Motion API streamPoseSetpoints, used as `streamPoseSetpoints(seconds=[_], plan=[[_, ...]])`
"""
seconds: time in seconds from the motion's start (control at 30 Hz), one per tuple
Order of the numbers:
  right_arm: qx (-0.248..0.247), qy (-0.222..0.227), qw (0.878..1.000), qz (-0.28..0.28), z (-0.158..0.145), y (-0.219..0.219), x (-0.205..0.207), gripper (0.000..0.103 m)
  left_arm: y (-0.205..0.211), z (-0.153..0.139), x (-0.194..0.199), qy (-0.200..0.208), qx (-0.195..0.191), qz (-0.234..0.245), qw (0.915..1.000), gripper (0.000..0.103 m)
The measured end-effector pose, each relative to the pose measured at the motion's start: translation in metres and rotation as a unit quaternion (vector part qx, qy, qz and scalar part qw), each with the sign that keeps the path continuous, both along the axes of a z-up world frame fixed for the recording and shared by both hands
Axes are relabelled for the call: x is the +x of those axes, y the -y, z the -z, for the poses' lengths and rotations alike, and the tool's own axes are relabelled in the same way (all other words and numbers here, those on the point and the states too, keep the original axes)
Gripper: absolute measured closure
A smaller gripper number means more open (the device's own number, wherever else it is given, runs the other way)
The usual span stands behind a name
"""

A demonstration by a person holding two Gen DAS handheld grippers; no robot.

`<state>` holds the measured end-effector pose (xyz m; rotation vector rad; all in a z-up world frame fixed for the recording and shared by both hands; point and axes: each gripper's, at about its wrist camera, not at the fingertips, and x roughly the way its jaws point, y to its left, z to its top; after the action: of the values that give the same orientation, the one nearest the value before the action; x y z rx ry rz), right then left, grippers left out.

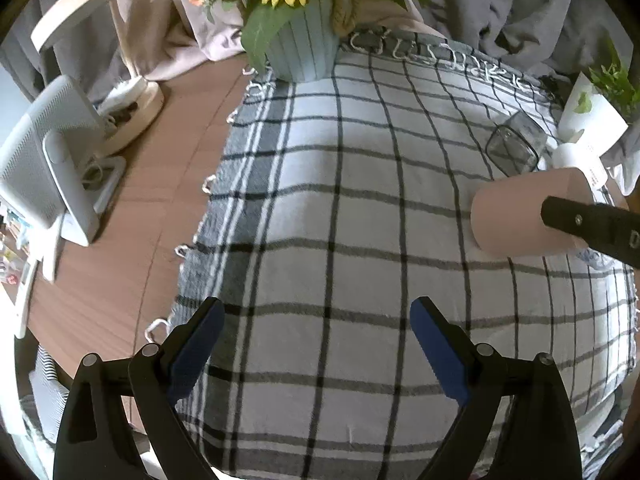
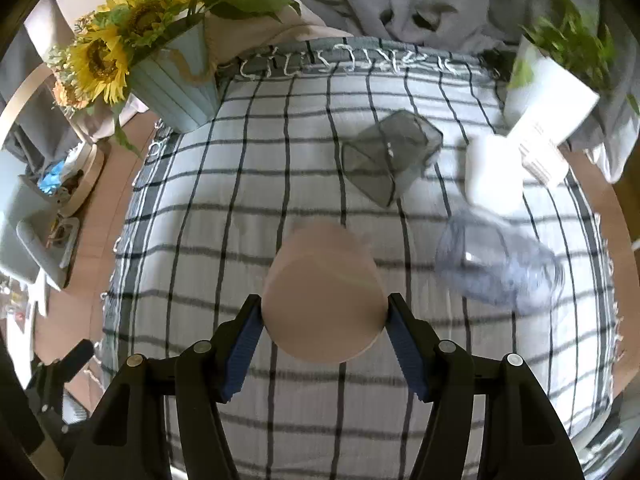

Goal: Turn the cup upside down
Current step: 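Lower the pink cup onto the cloth and open the right gripper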

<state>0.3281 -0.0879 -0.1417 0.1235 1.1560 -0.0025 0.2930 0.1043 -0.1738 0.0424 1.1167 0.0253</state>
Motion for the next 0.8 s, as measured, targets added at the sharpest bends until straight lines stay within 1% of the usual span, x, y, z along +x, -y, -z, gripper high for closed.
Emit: streamPoseSetpoints(seconds=[0.17, 0.37, 0.53, 0.7, 0.73, 0.77, 0.8], plan=[[-0.019, -0.003, 1.0, -0.018, -0.001, -0.01, 0.018, 0.041, -0.005, -0.004, 0.006, 0.011, 0.011, -0.012, 0.9998, 0.008], [-0.03, -0.009, 0.999, -0.031, 0.002, -0.016, 0.033, 0.041, -0.007, -0.004, 0.012, 0.013, 0.018, -0.021, 0.9995, 0.008], [-0.036, -0.015, 0.998, -0.04, 0.004, -0.019, 0.039, 0.04, -0.007, -0.003, 0.013, 0.01, 0.018, -0.021, 0.9996, 0.008], [-0.034, -0.021, 0.999, -0.036, 0.007, -0.019, 0.04, 0.04, -0.007, -0.005, 0.015, 0.014, 0.018, -0.017, 0.9996, 0.008], [-0.033, -0.021, 0.999, -0.036, 0.007, -0.02, 0.04, 0.038, -0.008, -0.006, 0.015, 0.015, 0.016, -0.016, 0.9996, 0.008], [-0.029, -0.025, 0.999, -0.036, 0.008, -0.02, 0.04, 0.03, -0.009, -0.007, 0.015, 0.015, 0.015, -0.015, 0.9997, 0.008], [-0.025, -0.026, 0.999, -0.037, 0.009, -0.021, 0.039, 0.025, -0.009, -0.007, 0.016, 0.016, 0.015, -0.014, 0.9997, 0.008]])
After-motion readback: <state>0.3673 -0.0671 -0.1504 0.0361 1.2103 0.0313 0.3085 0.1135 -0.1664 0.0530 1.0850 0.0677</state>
